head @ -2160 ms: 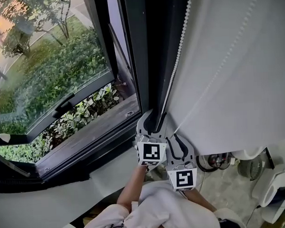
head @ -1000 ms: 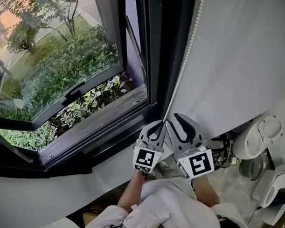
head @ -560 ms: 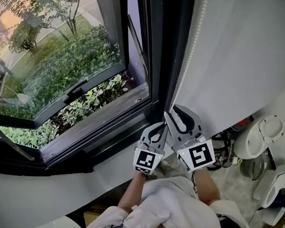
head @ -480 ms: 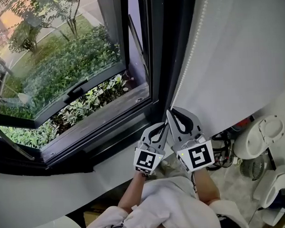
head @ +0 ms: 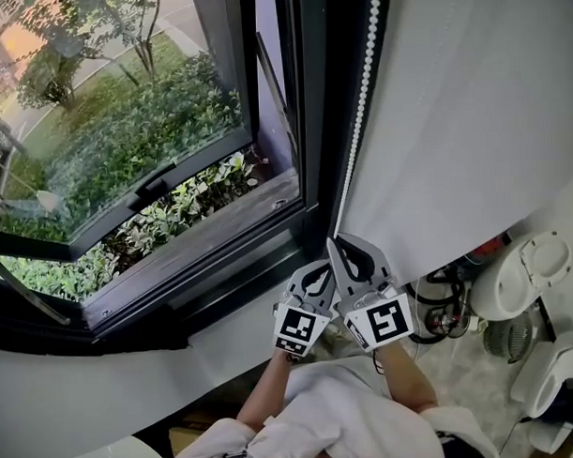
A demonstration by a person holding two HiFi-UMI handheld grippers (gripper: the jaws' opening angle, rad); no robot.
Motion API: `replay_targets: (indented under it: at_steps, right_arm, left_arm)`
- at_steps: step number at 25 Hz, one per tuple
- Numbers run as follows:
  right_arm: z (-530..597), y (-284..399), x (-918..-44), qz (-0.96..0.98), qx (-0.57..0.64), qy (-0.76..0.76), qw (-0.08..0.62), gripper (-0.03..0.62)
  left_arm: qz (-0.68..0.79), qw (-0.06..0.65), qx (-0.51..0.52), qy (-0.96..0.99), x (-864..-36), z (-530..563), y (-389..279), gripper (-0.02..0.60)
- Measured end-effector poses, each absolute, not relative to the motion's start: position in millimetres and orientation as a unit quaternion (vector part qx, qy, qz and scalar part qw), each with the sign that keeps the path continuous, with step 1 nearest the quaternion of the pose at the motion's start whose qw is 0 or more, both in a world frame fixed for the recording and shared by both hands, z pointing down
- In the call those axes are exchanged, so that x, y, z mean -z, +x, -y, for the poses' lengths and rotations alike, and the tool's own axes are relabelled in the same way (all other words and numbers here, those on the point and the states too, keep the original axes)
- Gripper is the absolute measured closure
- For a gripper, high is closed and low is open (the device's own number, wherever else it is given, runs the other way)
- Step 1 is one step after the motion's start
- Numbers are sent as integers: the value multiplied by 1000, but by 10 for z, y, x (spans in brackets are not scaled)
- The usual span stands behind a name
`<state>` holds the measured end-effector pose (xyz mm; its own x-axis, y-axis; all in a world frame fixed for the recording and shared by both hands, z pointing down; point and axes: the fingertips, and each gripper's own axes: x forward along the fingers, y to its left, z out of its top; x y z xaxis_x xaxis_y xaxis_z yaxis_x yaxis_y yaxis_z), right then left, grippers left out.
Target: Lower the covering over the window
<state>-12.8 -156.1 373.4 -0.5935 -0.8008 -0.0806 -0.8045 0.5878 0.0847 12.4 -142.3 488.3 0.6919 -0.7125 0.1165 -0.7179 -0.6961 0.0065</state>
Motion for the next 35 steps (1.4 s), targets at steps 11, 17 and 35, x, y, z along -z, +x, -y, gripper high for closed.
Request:
replay_targets:
  at_steps: [11,17,35]
  right_arm:
    - [1516,-59,-4384,-889,-6,-457,-9,599]
    - [1485,11,-4734,-886,25,-461,-34,600]
    - [1304,81,-4926,-883,35,-467,-33,599]
  left_arm:
    - [379,59,-100,918,-5425,1249,77,568]
    - [374,59,-98,920,-5392,1165,-11,555]
    - [355,-45,15,934,-3815,1241,-27,436]
